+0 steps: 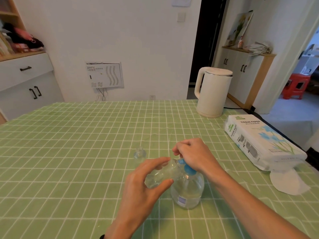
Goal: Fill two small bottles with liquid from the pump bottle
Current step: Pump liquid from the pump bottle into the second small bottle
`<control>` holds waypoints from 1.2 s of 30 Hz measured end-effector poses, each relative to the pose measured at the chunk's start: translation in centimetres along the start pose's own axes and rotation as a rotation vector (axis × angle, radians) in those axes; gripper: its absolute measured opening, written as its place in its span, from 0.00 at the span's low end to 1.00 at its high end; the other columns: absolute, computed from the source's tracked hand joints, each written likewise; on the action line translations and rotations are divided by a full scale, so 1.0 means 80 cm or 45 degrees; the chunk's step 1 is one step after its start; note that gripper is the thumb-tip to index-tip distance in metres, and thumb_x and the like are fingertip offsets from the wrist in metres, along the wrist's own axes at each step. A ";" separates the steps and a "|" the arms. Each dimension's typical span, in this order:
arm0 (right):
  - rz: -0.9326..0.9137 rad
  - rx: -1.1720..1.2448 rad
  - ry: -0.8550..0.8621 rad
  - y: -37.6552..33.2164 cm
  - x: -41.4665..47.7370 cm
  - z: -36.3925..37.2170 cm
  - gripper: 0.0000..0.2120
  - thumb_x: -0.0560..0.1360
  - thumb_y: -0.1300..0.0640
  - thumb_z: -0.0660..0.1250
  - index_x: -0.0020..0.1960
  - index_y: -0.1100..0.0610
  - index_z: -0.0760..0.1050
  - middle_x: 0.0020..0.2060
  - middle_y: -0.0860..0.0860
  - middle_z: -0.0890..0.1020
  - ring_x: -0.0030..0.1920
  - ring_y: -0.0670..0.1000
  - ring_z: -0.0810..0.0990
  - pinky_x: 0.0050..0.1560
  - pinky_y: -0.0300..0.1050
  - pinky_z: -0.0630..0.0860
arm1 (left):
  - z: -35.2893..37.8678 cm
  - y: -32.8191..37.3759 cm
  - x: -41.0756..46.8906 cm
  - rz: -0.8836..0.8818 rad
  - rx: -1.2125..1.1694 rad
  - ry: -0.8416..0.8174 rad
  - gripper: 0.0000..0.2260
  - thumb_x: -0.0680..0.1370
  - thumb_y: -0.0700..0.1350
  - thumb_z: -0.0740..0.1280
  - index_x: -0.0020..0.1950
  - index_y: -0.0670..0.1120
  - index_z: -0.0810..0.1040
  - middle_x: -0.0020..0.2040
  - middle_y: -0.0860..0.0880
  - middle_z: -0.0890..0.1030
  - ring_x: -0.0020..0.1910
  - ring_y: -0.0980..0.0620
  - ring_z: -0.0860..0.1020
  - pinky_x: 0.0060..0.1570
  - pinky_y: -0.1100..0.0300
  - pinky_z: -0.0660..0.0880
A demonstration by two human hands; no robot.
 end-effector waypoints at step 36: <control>0.028 -0.138 0.075 -0.015 -0.001 -0.010 0.16 0.79 0.54 0.65 0.49 0.66 0.85 0.39 0.61 0.87 0.37 0.59 0.80 0.47 0.60 0.82 | -0.006 0.016 0.005 0.019 0.033 0.018 0.24 0.71 0.46 0.81 0.64 0.61 0.82 0.56 0.63 0.85 0.58 0.61 0.82 0.56 0.76 0.71</control>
Point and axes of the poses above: each hand's wrist, its own x-axis towards the middle knuckle, its own z-axis out of the palm, y = z × x, the point moved 2 cm from there along x, towards the middle knuckle
